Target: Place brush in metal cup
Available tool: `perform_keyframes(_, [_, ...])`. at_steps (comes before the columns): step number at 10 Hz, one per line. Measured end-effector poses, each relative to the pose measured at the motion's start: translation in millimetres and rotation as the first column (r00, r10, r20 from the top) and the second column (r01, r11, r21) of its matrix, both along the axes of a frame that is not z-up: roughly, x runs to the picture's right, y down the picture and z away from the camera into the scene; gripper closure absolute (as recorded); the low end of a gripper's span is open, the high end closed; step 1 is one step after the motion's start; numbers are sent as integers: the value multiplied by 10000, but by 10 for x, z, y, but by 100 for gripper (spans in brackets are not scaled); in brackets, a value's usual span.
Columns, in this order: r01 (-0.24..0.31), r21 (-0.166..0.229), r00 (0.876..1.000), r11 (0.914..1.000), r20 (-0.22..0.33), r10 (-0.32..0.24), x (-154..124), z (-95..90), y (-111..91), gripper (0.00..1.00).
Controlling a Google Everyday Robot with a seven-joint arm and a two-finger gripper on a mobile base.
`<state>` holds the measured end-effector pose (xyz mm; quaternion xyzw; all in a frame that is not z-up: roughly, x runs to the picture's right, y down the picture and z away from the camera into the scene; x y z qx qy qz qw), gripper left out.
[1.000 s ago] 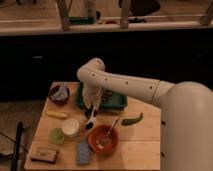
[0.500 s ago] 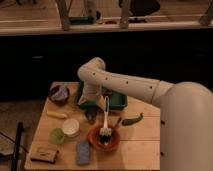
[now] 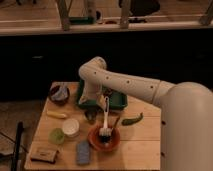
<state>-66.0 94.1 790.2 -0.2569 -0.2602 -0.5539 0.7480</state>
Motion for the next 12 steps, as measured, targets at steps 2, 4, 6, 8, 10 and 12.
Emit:
perform_keyframes(2, [-57, -34, 10000, 10000, 48, 57, 7, -1, -8, 20])
perform_keyframes(4, [-126, -68, 9998, 9999, 123, 127, 0, -2, -14, 20])
perform_keyframes(6, [-181, -61, 9997, 9998, 156, 182, -1, -2, -27, 20])
perform_keyframes(8, [-243, -71, 9995, 9997, 180, 244, -6, -3, -40, 20])
perform_keyframes(10, [-295, -76, 9994, 9995, 186, 296, -4, -5, -57, 20])
perform_keyframes(12, [-312, -79, 9993, 9995, 183, 313, -3, -6, -61, 20])
